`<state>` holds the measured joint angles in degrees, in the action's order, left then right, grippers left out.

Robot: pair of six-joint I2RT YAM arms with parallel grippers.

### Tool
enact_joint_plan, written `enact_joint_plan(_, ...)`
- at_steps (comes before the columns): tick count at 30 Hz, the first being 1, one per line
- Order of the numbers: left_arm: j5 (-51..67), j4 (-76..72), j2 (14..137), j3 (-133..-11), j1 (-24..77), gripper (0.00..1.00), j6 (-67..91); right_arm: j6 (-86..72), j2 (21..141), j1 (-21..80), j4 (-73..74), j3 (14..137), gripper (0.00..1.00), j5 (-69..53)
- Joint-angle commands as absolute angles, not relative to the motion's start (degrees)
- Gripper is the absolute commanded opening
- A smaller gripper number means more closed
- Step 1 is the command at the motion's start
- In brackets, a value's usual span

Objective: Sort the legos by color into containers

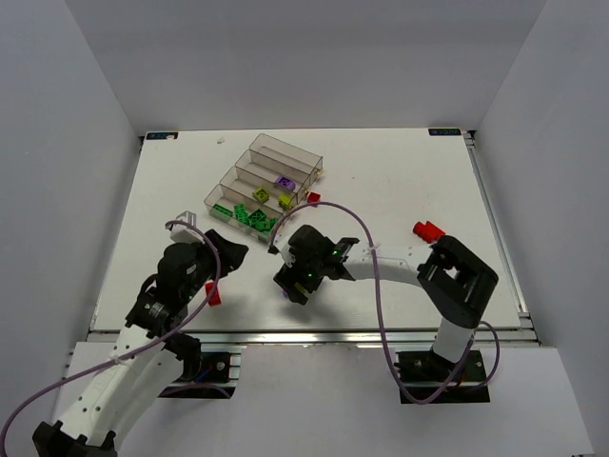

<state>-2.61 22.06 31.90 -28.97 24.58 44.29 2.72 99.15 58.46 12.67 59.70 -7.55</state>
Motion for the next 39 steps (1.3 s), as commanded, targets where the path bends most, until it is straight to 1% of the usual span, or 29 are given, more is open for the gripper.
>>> enact_joint_plan(1,-6.24,26.27,28.75,-31.2,24.61,0.64,45.7,-1.06,101.68,60.03,10.19,63.28,0.84,-2.37)
enact_joint_plan(5,-7.82,28.47,26.2,-31.64,24.7,0.64,46.58,-0.97,103.01,61.17,10.2,63.37,0.77,-2.64)
enact_joint_plan(8,-8.0,28.92,25.32,-31.29,24.61,0.64,47.11,-0.7,102.57,62.92,9.32,61.88,0.66,-1.76)
enact_joint_plan(9,-7.91,28.83,25.4,-31.12,24.61,0.64,47.2,-0.44,102.22,63.36,9.06,61.53,0.58,-1.84)
enact_joint_plan(11,-7.56,28.57,25.66,-31.03,24.61,0.64,47.37,-0.18,101.08,64.33,9.05,60.56,0.48,-1.58)
enact_joint_plan(12,-7.47,28.3,25.93,-30.85,24.61,0.64,47.37,0.96,100.73,64.42,8.97,60.21,0.4,-1.93)
enact_joint_plan(14,-6.68,26.9,26.71,-30.59,24.61,0.65,47.29,2.63,100.11,64.34,8.96,59.59,0.35,-2.37)
enact_joint_plan(16,-4.93,24.71,27.42,-30.06,24.61,0.66,47.29,5.09,98.97,63.9,9.05,58.98,0.24,-3.6)
enact_joint_plan(17,-4.05,22.87,28.55,-29.71,24.61,0.66,47.29,6.49,98.01,63.64,9.31,59.06,0.1,-5.08)
enact_joint_plan(18,-3.17,22.85,29.17,-29.71,24.61,0.67,47.29,6.5,97.48,63.37,9.32,59.06,0.1,-5.79)
enact_joint_plan(19,-2.21,20.94,29.7,-29.45,24.61,0.67,47.37,8.68,96.95,62.85,9.49,59.15,0.0,-6.32)
enact_joint_plan(21,1.39,17.51,31.37,-29.18,24.61,0.69,47.37,11.06,95.02,61.79,9.49,59.33,0.0,-8.68)
enact_joint_plan(22,3.06,16.19,31.9,-28.92,24.61,0.7,47.63,13.95,94.49,59.7,10.45,59.85,0.0,-10.79)
enact_joint_plan(24,7.37,11.98,33.39,-28.39,24.7,0.72,47.72,16.6,92.64,56.7,11.34,60.73,0.0,-19.02)
enact_joint_plan(25,8.86,10.47,34.01,-28.3,24.61,0.74,47.81,17.66,92.03,53.3,11.51,61.34,0.0,-21.42)
enact_joint_plan(27,13.42,6.01,35.24,-27.78,24.61,0.76,48.16,20.73,90.79,50.2,12.13,62.48,0.0,-27.04)
enact_joint_plan(28,14.93,4.24,36.9,-27.51,24.61,0.78,48.6,21.87,90.62,47.92,12.48,63.01,0.0,-28.11)
enact_joint_plan(33,22.05,-7.97,43.58,-28.29,24.61,0.79,51.15,25.92,88.42,44.83,11.09,64.16,0.0,-28.74)
enact_joint_plan(36,25.39,-10.71,49.64,-31.53,24.61,0.8,51.24,25.58,85.79,44.74,6.88,62.41,0.0,-29.79)
enact_joint_plan(39,27.94,-10.11,55.45,-34.09,24.61,0.8,49.22,24.87,84.9,44.65,4.58,62.57,0.0,-29.88)
